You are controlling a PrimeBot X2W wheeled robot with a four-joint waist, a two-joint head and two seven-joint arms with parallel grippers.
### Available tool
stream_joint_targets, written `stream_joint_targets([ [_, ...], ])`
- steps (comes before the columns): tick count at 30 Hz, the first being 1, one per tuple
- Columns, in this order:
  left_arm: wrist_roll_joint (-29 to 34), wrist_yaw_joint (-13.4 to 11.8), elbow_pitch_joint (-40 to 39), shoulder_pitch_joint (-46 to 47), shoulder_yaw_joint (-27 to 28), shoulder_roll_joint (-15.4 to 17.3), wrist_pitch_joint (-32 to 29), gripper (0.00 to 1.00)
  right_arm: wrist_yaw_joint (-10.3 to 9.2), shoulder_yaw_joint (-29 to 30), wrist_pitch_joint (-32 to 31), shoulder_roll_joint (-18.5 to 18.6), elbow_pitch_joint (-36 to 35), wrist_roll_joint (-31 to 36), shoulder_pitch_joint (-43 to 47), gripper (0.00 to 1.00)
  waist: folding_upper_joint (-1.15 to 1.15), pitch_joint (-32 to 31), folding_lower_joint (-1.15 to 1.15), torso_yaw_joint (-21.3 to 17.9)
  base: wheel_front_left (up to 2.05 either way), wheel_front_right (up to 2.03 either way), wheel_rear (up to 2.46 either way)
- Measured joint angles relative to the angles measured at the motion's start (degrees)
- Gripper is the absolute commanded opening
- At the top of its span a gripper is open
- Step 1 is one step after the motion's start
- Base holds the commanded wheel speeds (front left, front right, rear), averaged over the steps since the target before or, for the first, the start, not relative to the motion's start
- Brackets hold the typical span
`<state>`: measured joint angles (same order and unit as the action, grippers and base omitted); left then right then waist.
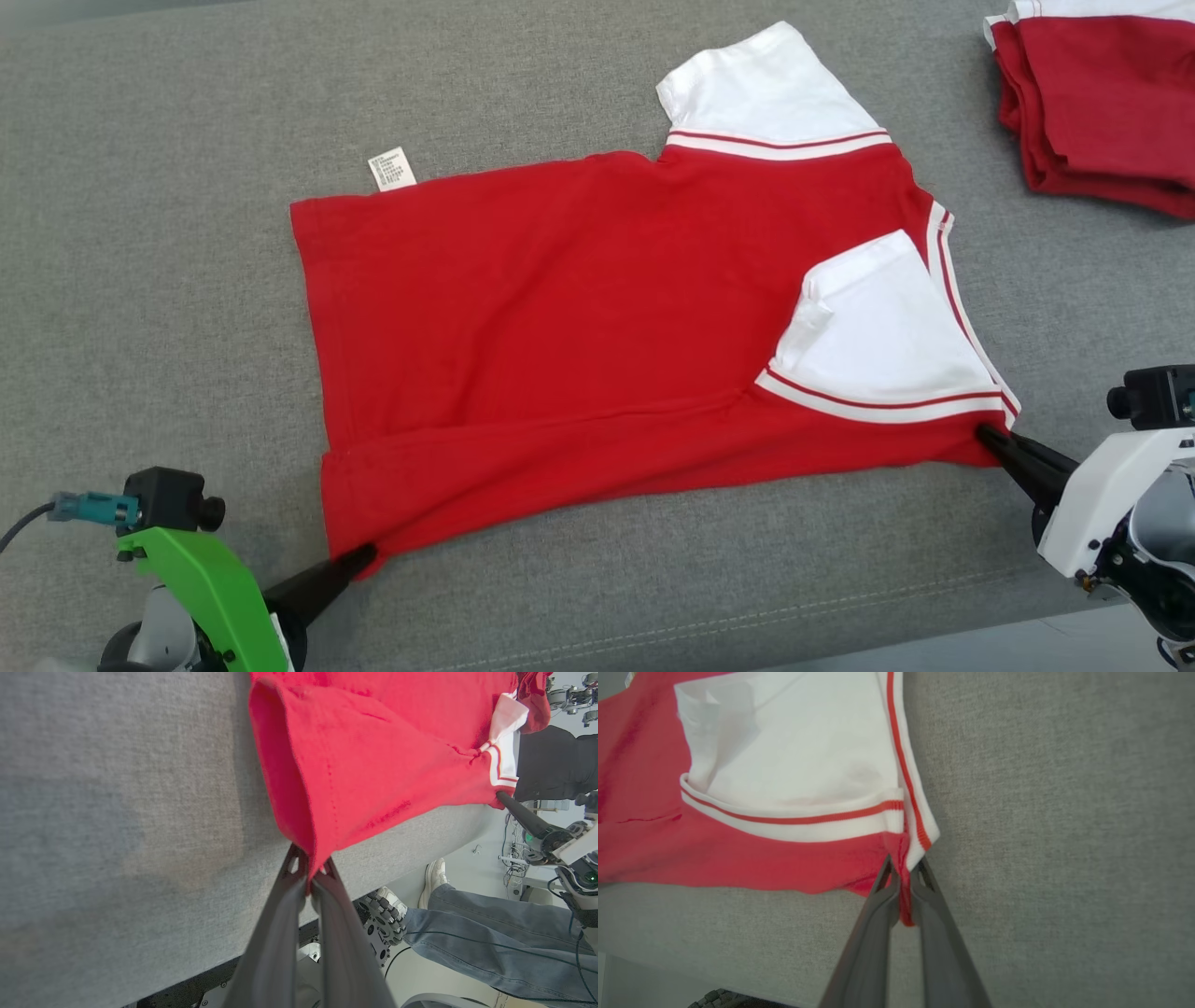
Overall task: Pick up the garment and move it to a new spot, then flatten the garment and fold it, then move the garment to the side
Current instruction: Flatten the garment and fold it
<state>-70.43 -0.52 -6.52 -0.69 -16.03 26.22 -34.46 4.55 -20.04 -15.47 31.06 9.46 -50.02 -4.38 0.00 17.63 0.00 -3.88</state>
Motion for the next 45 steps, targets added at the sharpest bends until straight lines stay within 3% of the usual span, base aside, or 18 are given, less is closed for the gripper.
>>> stream_joint_targets([
  [10,-1.7,0.0,-2.6,-3.6,1.1,2.1,-1.9,0.0,-0.04,1.6,-2.8,3.3,-2.4,-2.5,4.3,0.0,0.0,-1.0,0.0,0.1,0.0,0.0,0.0],
  [36,-3.1,-1.6,-5.8,-7.7,1.6,2.9,-2.3,0.0,-2.74,2.4,-6.8,5.2,-9.5,-4.9,8.8,0.0,0.0,0.3,0.0,0.8,0.0,0.0,0.0],
  [38,-2.9,-1.6,-5.7,-7.7,2.0,2.7,-1.6,0.59,-3.19,2.4,-6.8,5.2,-9.8,-4.9,8.8,0.15,0.0,0.5,0.0,0.8,0.0,0.0,0.0],
  [39,-2.9,-1.6,-5.7,-7.6,2.3,2.5,-1.2,0.95,-3.24,2.5,-6.8,5.2,-9.9,-4.9,8.8,0.29,0.0,0.6,0.0,0.8,0.0,0.0,0.0],
  [41,-2.7,-1.8,-5.5,-7.5,2.7,2.5,-0.8,1.0,-3.66,2.6,-6.8,5.2,-10.1,-4.8,8.8,0.52,0.0,0.7,0.0,0.8,0.0,0.0,0.0],
  [42,-2.6,-2.1,-5.4,-7.5,2.9,2.4,-0.3,1.0,-3.74,2.7,-6.8,5.2,-10.1,-4.7,8.8,0.7,0.0,0.7,0.0,0.8,0.0,0.0,0.0],
  [43,-2.5,-2.2,-5.2,-7.5,3.3,2.4,0.0,1.0,-3.76,2.7,-6.8,5.3,-10.2,-4.6,8.8,1.0,0.0,0.7,0.0,0.7,0.0,0.0,0.0],
  [45,-2.5,-2.2,-5.1,-7.5,3.3,2.4,0.1,1.0,-4.14,2.9,-6.7,5.3,-10.3,-4.3,8.8,1.0,0.0,0.8,0.0,0.7,0.0,0.0,0.0],
])
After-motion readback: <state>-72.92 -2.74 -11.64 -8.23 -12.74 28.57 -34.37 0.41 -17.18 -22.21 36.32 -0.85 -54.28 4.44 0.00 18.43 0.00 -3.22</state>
